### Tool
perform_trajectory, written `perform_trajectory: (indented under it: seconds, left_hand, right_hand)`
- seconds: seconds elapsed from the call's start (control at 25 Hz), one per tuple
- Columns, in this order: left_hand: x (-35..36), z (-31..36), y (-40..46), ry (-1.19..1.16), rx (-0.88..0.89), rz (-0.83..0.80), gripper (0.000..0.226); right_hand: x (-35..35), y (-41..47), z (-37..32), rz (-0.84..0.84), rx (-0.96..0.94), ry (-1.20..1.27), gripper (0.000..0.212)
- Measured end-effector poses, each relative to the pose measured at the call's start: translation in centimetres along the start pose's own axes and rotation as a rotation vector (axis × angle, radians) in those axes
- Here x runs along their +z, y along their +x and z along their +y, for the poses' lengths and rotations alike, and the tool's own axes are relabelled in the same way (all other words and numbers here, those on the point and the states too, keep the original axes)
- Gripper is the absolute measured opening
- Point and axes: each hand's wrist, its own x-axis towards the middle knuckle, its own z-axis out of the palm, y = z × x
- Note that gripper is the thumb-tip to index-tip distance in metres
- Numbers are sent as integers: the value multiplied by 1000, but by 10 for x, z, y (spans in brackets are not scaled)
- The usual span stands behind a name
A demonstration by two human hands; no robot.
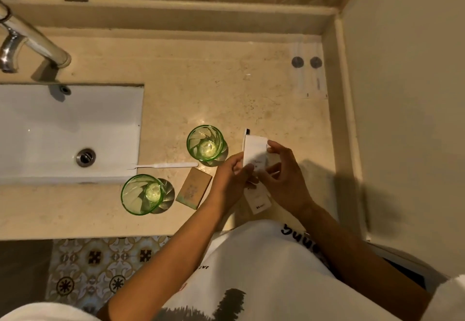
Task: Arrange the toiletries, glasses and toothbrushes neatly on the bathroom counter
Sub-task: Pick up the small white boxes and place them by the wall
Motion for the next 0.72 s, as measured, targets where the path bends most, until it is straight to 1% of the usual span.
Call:
perform_trajectory:
  seconds: [0.12,0.16,0.24,0.32,0.4,0.48,0.52,0.6,0.72]
  left_hand:
    - [17,20,14,-109,-10,-84,63]
    - [21,24,21,-88,14,-90,68]
    - [25,29,38,98,94,-79,72]
    - [29,38,58,375,159,-38,62]
    - [33,47,82,629,244,69,49]
    - [38,58,109,776,341,170,39]
    - [41,66,123,811,356,211,36]
    - [49,83,153,837,343,275,34]
    - [60,105,191,757,372,336,33]
  right_hand:
    - [-11,17,0,39,168,147,47]
    - [-12,23,1,69,207,195,43]
    - [-15,39,3,137,240,250,38]
    - [-18,62,3,172,257,243,37]
    - [-20,85,0,193,253,204,39]
    - [-21,114,-3,232,238,202,43]
    - [-21,129,-5,248,239,205,44]
    - [-22,163,-7,286,253,219,38]
    - [-26,216,-6,302,290,169,31]
